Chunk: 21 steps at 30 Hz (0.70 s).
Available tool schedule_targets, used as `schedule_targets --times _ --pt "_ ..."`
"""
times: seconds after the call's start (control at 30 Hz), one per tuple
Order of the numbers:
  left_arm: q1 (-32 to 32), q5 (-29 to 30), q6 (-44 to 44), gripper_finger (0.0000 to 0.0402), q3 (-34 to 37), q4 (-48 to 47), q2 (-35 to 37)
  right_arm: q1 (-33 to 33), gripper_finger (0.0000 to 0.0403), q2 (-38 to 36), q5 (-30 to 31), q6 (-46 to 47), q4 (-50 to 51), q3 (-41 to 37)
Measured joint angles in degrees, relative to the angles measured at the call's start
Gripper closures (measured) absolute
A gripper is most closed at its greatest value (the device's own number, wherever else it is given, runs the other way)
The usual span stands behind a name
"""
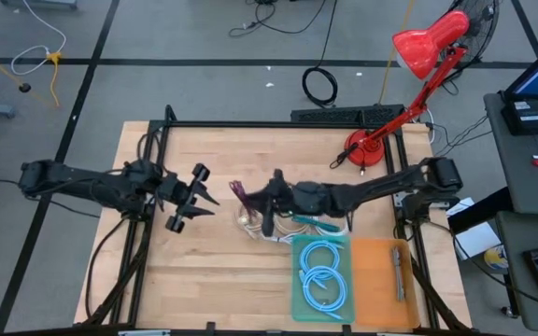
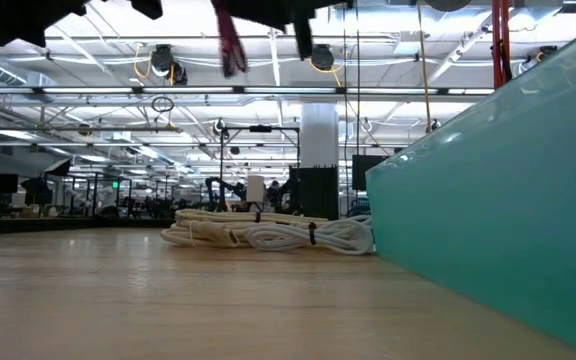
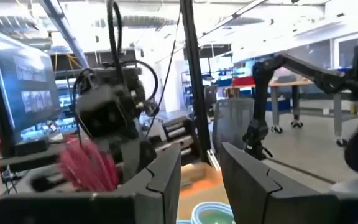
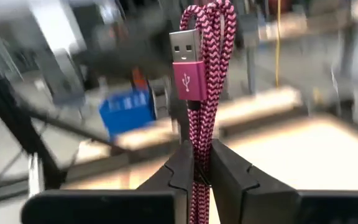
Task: Pick & Place USB Port
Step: Put the pink charger cable into the orange bin
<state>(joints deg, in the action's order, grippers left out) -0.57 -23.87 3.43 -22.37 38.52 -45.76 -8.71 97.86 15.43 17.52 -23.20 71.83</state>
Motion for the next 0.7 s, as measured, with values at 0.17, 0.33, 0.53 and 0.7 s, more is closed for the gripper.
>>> schedule_targets --times 0.17,0.33,0.53,0.7 --pt "-0.3 3.7 2.1 0.0284 0.0 -5.6 3.1 -2.3 0.0379 -5.0 0.9 16.0 20.8 0.0" --pt "-0.3 5.7 2.5 0.0284 0.0 -7.0 3.5 -5.7 0.0376 -10.3 -0.8 32.5 36.0 0.0" --pt "-0.3 6.0 2.5 0.0284 0.0 -7.3 3.4 -11.6 0.0385 -17.5 0.4 54.4 52.8 0.1" --pt "-0.3 6.0 2.6 0.0284 0.0 -8.0 3.4 -19.7 0.0386 -22.5 3.8 74.1 70.5 0.1"
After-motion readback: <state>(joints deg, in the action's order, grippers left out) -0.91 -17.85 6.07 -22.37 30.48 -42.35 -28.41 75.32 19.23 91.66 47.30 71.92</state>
